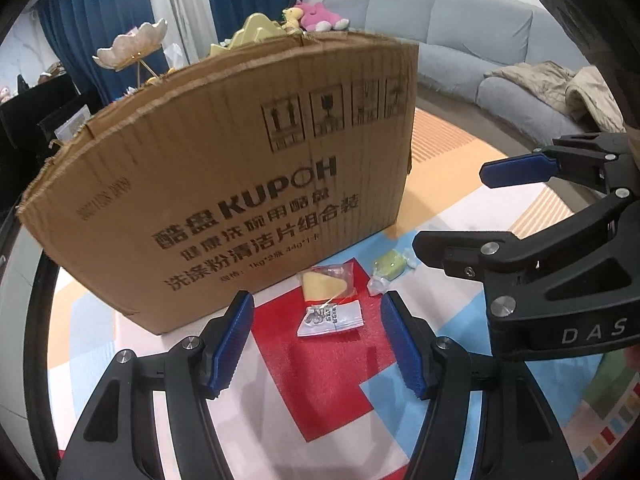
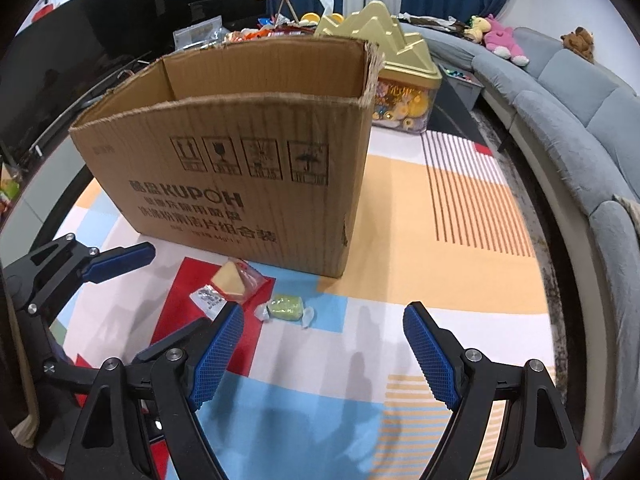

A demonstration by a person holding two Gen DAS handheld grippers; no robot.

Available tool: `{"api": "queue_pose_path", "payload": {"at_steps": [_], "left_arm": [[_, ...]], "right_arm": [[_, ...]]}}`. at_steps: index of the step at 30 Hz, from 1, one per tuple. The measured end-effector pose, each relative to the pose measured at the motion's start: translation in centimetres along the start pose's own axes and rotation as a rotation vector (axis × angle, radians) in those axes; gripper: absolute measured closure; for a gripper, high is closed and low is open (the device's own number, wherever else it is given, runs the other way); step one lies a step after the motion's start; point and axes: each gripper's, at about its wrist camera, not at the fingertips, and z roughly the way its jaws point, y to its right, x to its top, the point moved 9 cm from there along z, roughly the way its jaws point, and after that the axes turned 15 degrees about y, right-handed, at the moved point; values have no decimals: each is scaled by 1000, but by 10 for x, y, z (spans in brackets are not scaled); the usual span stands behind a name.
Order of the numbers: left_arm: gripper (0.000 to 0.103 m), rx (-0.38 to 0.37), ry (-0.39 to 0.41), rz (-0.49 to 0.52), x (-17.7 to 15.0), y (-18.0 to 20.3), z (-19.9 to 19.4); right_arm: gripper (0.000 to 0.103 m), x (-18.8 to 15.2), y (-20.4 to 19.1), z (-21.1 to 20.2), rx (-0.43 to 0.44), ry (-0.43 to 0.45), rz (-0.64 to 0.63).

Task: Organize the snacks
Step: 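Withdraw both tools from the box toward the cheese packet and green candy, then grasp the cheese wedge packet with left tool while right tool grasps the green candy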

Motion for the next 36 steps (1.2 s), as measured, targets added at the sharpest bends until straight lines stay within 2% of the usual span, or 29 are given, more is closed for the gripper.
{"api": "queue_pose_path", "payload": {"at_steps": [13,24,33,36], "left_arm": [[38,-2,-37,7,-11,-2,31],[38,-19,-43,32,-15,6,41],[38,-18,-43,15,-14,6,45],[43,-30,-40,-11,-17,5,43]], "right_arm": [[21,-15,-3,32,35,-61,-3],[21,-19,-12,50,66,-87,5],[32,-21,-10,60,76,-113,44],[37,-21,-11,62,78,-113,30]]}}
